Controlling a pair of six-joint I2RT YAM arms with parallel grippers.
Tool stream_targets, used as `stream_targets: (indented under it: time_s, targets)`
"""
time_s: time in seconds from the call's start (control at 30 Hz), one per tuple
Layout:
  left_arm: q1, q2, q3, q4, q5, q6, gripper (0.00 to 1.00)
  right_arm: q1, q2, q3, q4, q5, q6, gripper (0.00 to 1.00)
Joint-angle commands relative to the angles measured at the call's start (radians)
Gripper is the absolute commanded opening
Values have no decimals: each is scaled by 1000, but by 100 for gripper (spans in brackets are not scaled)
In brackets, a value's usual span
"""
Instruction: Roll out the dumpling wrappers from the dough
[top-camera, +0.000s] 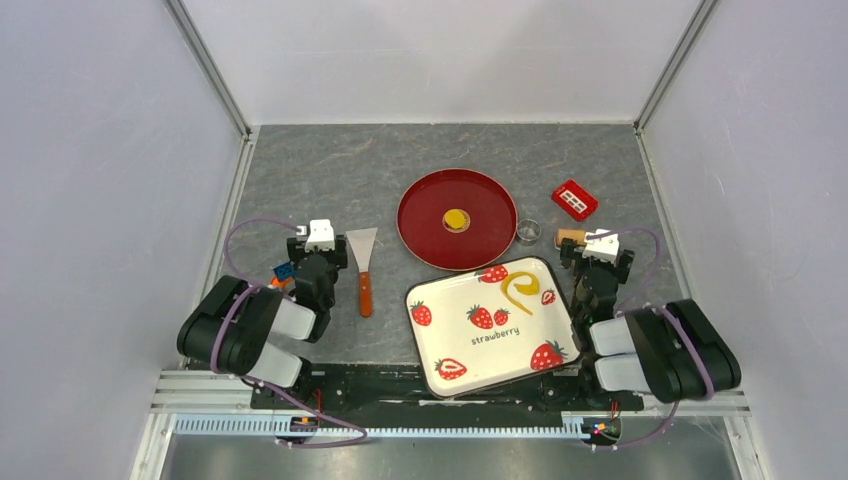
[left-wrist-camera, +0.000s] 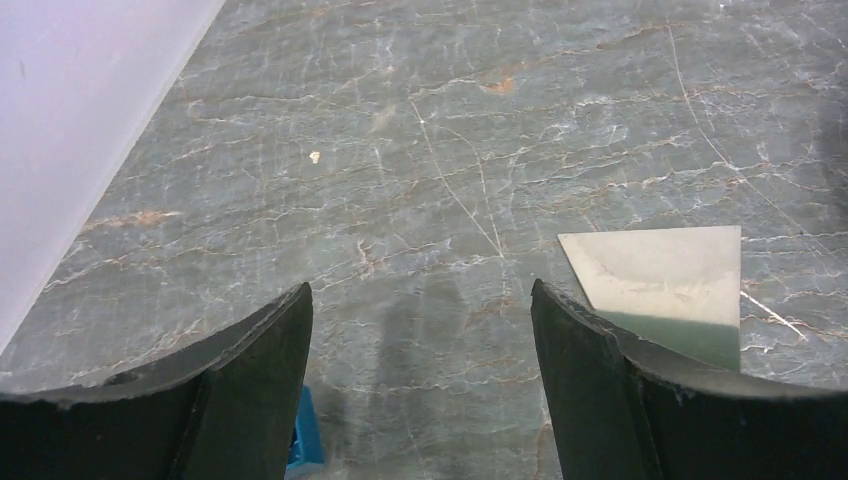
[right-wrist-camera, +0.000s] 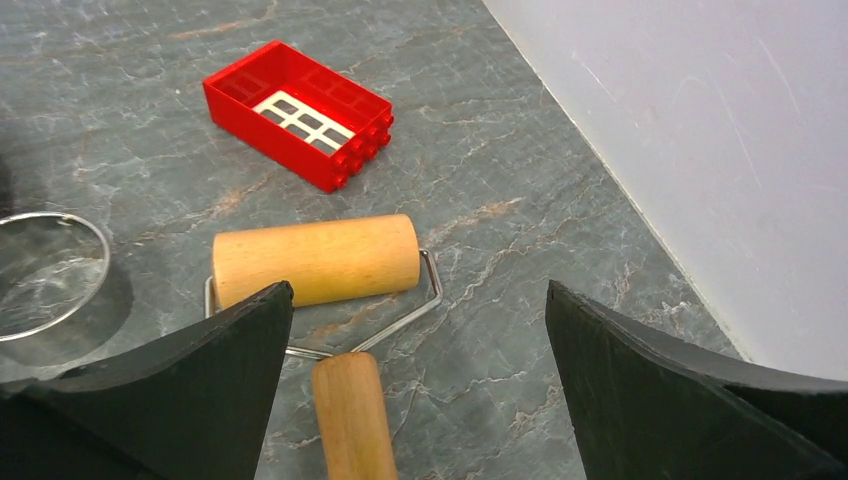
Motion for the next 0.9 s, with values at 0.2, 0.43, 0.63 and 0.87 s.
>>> stream_targets:
  time_s: [0.2,0.43,0.63,0.87]
  targets:
    - [41,96,-53,368,44,54,84,-39,95,-102,246,-68,-2,98]
    - [45,72,-56,334,49,42,84,-39,96,-103,252,-68,-3,98]
    - [50,65,-56,322,55,37,84,-39,94,-104,252,-68,-3,98]
    - [50,65,-55,323,56,37,84,-39,94,-104,252,-67,-5,98]
